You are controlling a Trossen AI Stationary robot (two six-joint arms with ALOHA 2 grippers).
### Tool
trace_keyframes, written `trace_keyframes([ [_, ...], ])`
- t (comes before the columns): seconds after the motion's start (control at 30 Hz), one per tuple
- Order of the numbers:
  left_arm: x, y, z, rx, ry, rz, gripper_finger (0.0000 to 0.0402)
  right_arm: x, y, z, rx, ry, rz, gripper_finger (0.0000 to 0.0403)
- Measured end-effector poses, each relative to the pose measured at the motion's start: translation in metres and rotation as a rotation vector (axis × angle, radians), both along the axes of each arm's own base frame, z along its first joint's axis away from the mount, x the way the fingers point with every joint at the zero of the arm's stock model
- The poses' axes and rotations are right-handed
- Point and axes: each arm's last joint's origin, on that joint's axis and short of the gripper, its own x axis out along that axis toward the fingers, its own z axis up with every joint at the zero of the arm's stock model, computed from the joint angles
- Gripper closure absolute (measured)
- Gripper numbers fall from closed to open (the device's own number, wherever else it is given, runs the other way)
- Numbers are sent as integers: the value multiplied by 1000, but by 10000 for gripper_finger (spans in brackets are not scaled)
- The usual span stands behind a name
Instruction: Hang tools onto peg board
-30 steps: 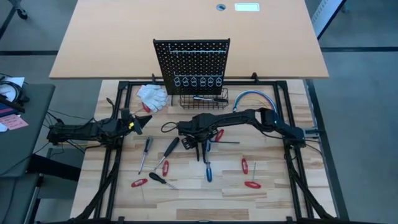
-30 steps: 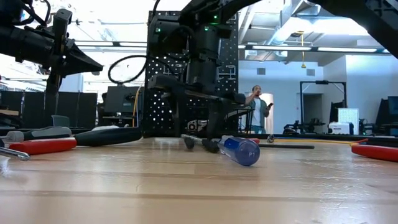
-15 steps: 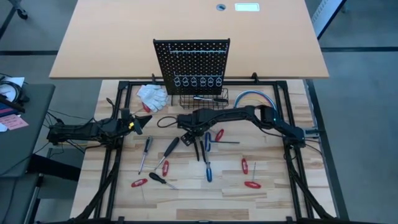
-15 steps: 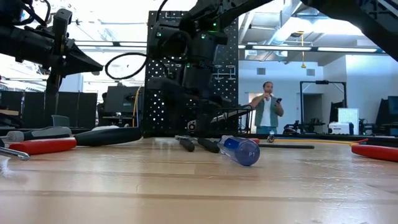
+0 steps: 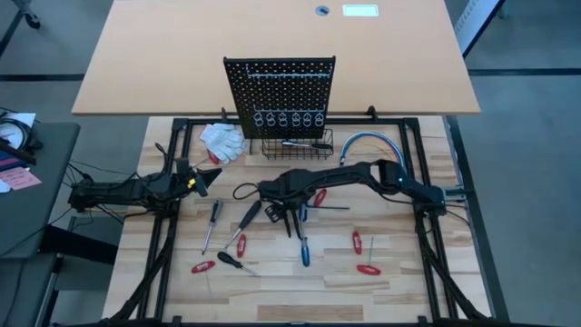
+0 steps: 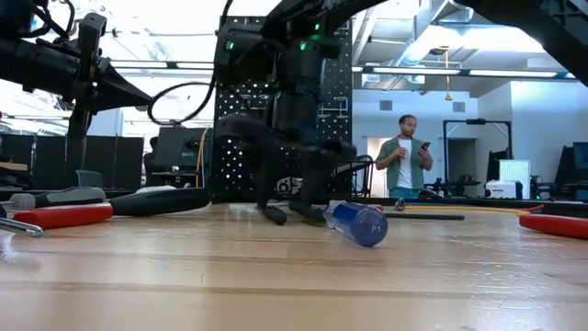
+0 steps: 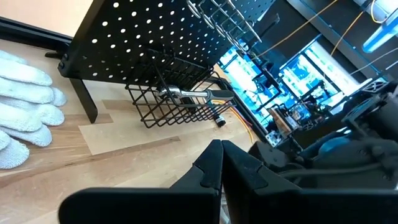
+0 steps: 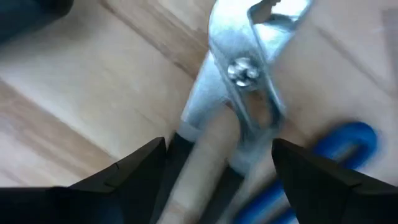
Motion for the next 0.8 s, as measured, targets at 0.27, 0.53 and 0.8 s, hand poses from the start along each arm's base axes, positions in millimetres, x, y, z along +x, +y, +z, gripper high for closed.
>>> trace_keyframes([
  [0.27, 0, 0, 0, 0, 0, -1, 401, 0, -3, -12, 37, 36, 53, 173],
  [0.53, 0, 0, 0, 2, 1, -1, 401, 2, -25, -14, -10, 21, 194, 253],
  [0.8, 0, 0, 0, 2, 0, -1, 402, 0, -31, -15, -20, 38, 297, 286],
])
